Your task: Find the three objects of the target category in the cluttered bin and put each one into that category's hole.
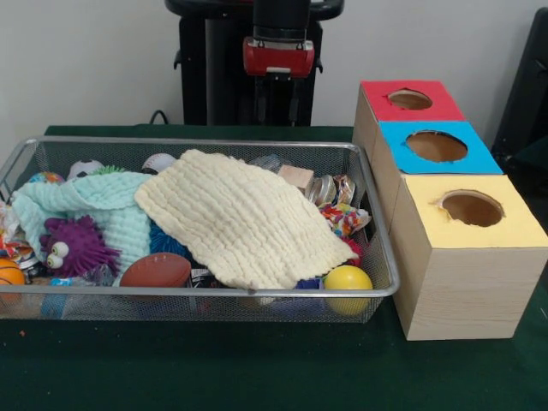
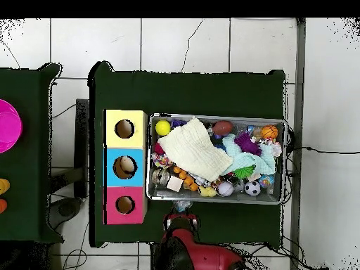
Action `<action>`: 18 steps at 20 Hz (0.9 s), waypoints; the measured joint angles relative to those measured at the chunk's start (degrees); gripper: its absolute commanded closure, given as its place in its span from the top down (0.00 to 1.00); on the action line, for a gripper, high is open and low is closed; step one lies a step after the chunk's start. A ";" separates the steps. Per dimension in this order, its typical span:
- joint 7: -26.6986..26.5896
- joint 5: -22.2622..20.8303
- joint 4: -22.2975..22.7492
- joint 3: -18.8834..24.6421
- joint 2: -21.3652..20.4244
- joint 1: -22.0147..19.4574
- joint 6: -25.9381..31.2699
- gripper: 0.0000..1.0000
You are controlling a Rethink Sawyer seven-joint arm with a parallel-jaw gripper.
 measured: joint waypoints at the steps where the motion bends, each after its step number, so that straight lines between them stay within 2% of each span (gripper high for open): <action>1: 0.00 -0.04 0.00 0.00 0.12 0.01 0.00 1.00; 18: 0.00 -0.34 -0.02 -0.42 4.43 1.06 -2.41 1.00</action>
